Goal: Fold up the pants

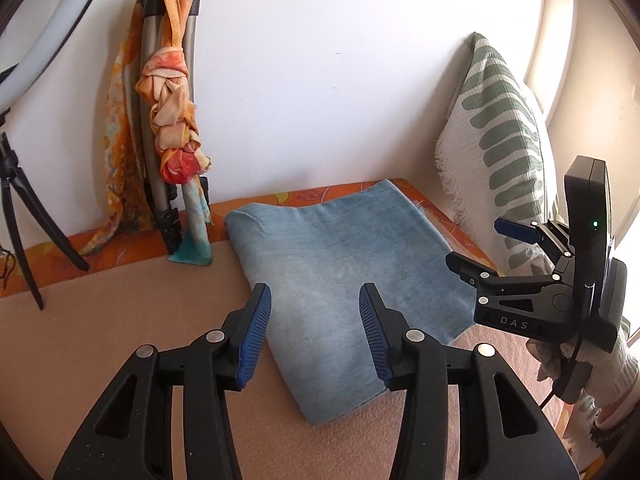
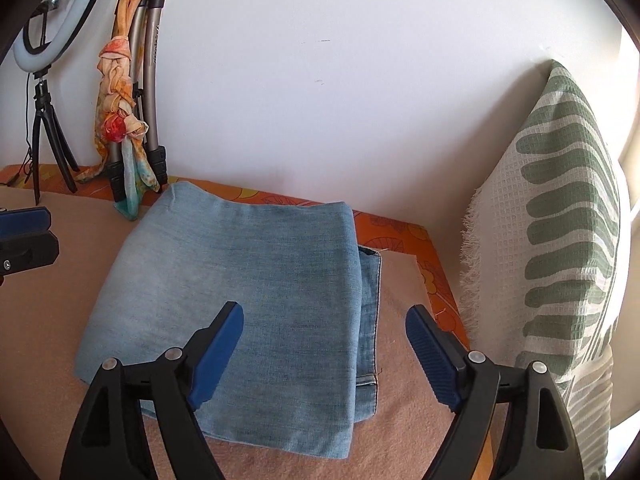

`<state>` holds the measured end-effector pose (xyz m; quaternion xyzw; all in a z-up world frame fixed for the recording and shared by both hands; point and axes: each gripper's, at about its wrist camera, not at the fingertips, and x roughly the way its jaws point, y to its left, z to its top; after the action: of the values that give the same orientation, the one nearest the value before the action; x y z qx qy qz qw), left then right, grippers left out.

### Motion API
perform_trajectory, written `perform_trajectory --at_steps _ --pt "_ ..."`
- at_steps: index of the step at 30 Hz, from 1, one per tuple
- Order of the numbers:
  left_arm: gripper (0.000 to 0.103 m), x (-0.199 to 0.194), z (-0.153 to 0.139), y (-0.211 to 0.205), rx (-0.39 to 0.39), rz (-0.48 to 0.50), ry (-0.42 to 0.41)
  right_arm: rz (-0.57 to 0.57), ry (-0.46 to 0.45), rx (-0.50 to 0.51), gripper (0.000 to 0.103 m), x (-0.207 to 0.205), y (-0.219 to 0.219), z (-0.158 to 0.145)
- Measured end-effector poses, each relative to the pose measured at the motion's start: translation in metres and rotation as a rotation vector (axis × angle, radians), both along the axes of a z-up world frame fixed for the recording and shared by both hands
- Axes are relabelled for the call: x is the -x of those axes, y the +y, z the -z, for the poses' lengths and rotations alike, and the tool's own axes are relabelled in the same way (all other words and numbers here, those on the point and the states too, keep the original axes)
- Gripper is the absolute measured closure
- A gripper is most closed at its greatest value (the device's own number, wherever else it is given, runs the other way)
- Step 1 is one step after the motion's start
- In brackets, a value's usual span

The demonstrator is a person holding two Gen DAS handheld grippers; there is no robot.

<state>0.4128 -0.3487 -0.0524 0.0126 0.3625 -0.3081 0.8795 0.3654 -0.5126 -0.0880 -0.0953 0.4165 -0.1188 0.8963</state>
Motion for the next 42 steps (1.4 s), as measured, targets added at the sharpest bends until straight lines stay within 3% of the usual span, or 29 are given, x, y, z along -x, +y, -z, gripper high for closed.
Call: perform_trajectory --at_steps 1,8,10,20,30,34,42 --pt "0.05 0.005 -0.004 0.003 0.006 -0.001 -0.007 0.001 -0.006 0.002 0.015 0.005 0.002 -0.004" --pt "0.049 0.041 -0.034 0.026 0.046 -0.002 -0.031 -0.003 -0.069 -0.025 0.004 0.053 0.019 -0.045" --pt "0.043 0.055 -0.042 0.034 0.057 0.006 -0.04 -0.004 -0.095 -0.019 0.0 0.069 0.027 -0.058" --pt "0.032 0.128 -0.073 0.074 0.082 0.031 -0.108 -0.045 -0.192 -0.062 0.0 0.158 0.071 -0.106" --pt "0.022 0.222 -0.08 0.109 0.013 0.056 -0.224 -0.029 -0.292 -0.117 0.0 0.244 0.112 -0.127" --pt "0.022 0.252 -0.071 0.115 -0.01 0.073 -0.206 -0.021 -0.298 -0.133 0.0 0.269 0.125 -0.125" --pt "0.021 0.291 -0.064 0.142 0.023 -0.031 -0.211 0.041 -0.322 -0.189 0.0 0.312 0.139 -0.116"
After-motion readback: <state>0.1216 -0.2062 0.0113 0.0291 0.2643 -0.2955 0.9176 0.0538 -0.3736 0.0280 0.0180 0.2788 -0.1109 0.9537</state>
